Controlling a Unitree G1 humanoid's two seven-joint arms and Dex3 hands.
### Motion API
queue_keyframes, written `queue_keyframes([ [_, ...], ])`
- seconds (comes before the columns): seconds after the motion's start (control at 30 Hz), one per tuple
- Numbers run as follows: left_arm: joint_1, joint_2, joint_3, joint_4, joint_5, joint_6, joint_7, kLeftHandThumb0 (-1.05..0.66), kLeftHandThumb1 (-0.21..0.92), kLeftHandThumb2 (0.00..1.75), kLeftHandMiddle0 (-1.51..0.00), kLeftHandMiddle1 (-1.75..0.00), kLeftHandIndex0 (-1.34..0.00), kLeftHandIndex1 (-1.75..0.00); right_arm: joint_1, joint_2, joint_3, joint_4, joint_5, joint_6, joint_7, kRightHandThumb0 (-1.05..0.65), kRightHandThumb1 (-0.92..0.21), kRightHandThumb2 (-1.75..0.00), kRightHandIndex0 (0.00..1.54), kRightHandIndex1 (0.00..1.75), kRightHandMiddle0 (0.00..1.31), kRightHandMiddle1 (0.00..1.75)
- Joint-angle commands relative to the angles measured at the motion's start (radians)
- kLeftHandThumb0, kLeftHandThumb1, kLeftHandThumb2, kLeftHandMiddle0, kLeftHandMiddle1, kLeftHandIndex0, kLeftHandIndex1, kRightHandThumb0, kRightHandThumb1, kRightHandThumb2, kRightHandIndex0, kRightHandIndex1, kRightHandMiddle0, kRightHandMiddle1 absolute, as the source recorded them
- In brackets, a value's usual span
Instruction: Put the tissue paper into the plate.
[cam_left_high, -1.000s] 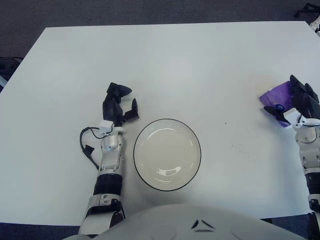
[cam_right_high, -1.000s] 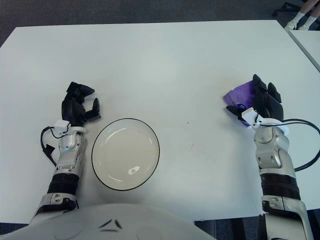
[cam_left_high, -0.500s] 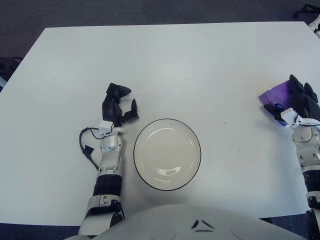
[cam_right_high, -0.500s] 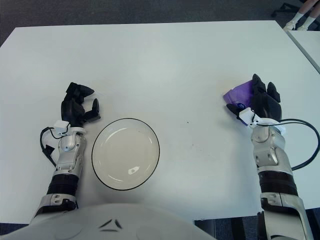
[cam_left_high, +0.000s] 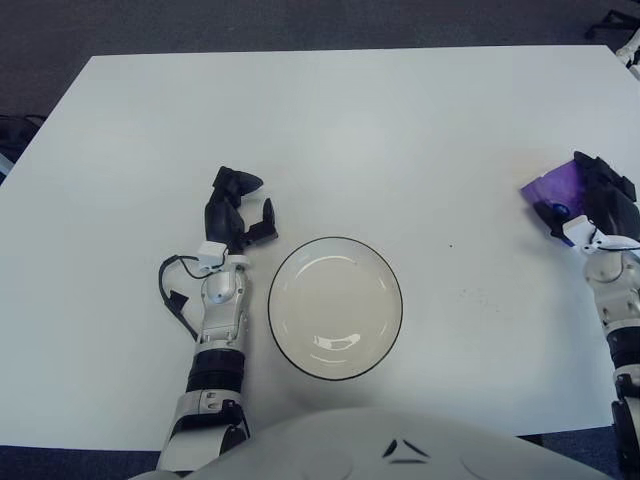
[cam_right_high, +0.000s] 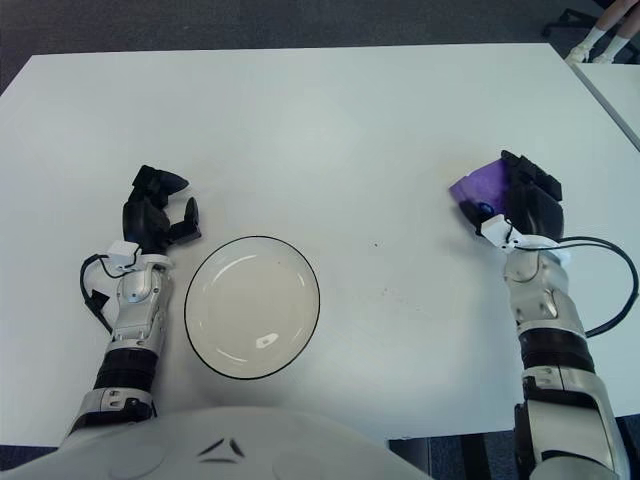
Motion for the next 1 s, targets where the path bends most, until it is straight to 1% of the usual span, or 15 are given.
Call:
queue_keyframes([
  [0.0, 0.17, -0.012, 0.012, 0.122, 0.002, 0.04, 0.018, -0.01, 0.24, 1.35, -0.68, -1.56, -0.51, -1.75, 0.105, 0.058, 0.068, -0.06, 0.028, 0.14, 0.166, -0.76, -0.28, -1.08, 0.0, 1.32, 0.0, 1.48],
  [0.03, 0.171, -0.013, 0.012, 0.121, 0.0, 0.039, 0.017, -0.01, 0.24, 1.35, -0.68, -1.56, -0.51, -1.75, 0.121, 0.058, 0.067, -0.115, 0.035, 0.174, 0.191, -0.73, -0.26, -1.11, 0.02, 1.44, 0.05, 1.57],
  [0.07, 0.172, -0.013, 0.012, 0.119, -0.001, 0.039, 0.016, -0.01, 0.24, 1.35, -0.68, -1.56, -0.51, -1.75, 0.133, 0.06, 0.065, -0.16, 0.042, 0.208, 0.214, -0.71, -0.25, -1.13, 0.03, 1.52, 0.09, 1.64],
  [0.1, 0.173, -0.013, 0.012, 0.118, -0.002, 0.038, 0.015, -0.01, 0.24, 1.35, -0.68, -1.56, -0.52, -1.75, 0.142, 0.061, 0.064, -0.192, 0.047, 0.233, 0.229, -0.69, -0.25, -1.14, 0.05, 1.56, 0.13, 1.66],
  [0.17, 0.174, -0.014, 0.012, 0.117, -0.002, 0.035, 0.013, -0.01, 0.24, 1.35, -0.68, -1.57, -0.52, -1.75, 0.128, 0.055, 0.07, -0.165, 0.055, 0.252, 0.251, -0.63, -0.24, -1.16, 0.11, 1.66, 0.27, 1.71],
  [0.23, 0.175, -0.014, 0.012, 0.117, -0.002, 0.032, 0.013, -0.01, 0.24, 1.35, -0.68, -1.57, -0.52, -1.75, 0.118, 0.05, 0.074, -0.144, 0.059, 0.271, 0.268, -0.56, -0.29, -1.22, 0.16, 1.7, 0.43, 1.73],
  [0.33, 0.175, -0.015, 0.013, 0.117, -0.004, 0.029, 0.013, -0.01, 0.24, 1.35, -0.68, -1.56, -0.52, -1.75, 0.111, 0.046, 0.076, -0.13, 0.06, 0.289, 0.278, -0.51, -0.3, -1.29, 0.26, 1.73, 0.55, 1.74],
  [0.4, 0.176, -0.016, 0.013, 0.116, -0.006, 0.027, 0.012, -0.01, 0.24, 1.35, -0.68, -1.55, -0.52, -1.75, 0.107, 0.046, 0.076, -0.126, 0.062, 0.302, 0.283, -0.5, -0.3, -1.31, 0.34, 1.74, 0.59, 1.74],
  [0.43, 0.176, -0.017, 0.013, 0.116, -0.007, 0.026, 0.012, -0.01, 0.24, 1.34, -0.68, -1.54, -0.52, -1.75, 0.106, 0.047, 0.076, -0.13, 0.063, 0.312, 0.286, -0.32, -0.24, -1.36, 0.47, 1.66, 0.61, 1.74],
  [0.47, 0.176, -0.019, 0.014, 0.115, -0.008, 0.025, 0.013, -0.01, 0.24, 1.34, -0.69, -1.54, -0.52, -1.75, 0.107, 0.054, 0.07, -0.146, 0.071, 0.337, 0.295, -0.26, -0.22, -1.38, 0.52, 1.64, 0.62, 1.74],
  [0.5, 0.176, -0.02, 0.015, 0.114, -0.009, 0.025, 0.015, -0.01, 0.25, 1.33, -0.69, -1.52, -0.53, -1.75, 0.107, 0.059, 0.066, -0.158, 0.078, 0.355, 0.301, -0.17, -0.18, -1.42, 0.6, 1.61, 0.63, 1.75],
  [0.53, 0.176, -0.021, 0.016, 0.113, -0.009, 0.025, 0.017, -0.01, 0.25, 1.33, -0.7, -1.51, -0.53, -1.75, 0.107, 0.065, 0.06, -0.17, 0.086, 0.373, 0.306, -0.11, -0.14, -1.46, 0.67, 1.6, 0.63, 1.75],
  [0.63, 0.177, -0.023, 0.016, 0.11, -0.008, 0.023, 0.021, -0.01, 0.25, 1.31, -0.71, -1.48, -0.53, -1.75, 0.11, 0.083, 0.042, -0.194, 0.116, 0.4, 0.309, -0.04, -0.06, -1.55, 0.79, 1.6, 0.63, 1.75],
  [0.77, 0.178, -0.024, 0.016, 0.109, -0.009, 0.022, 0.021, -0.01, 0.27, 1.29, -0.71, -1.45, -0.52, -1.75, 0.113, 0.097, 0.02, -0.209, 0.156, 0.404, 0.306, -0.01, 0.0, -1.62, 0.89, 1.58, 0.64, 1.75],
  [0.97, 0.177, -0.027, 0.02, 0.103, -0.022, 0.036, 0.016, -0.01, 0.28, 1.28, -0.7, -1.48, -0.49, -1.75, 0.119, 0.122, -0.032, -0.235, 0.251, 0.378, 0.325, 0.0, 0.01, -1.64, 0.92, 1.59, 0.63, 1.75],
])
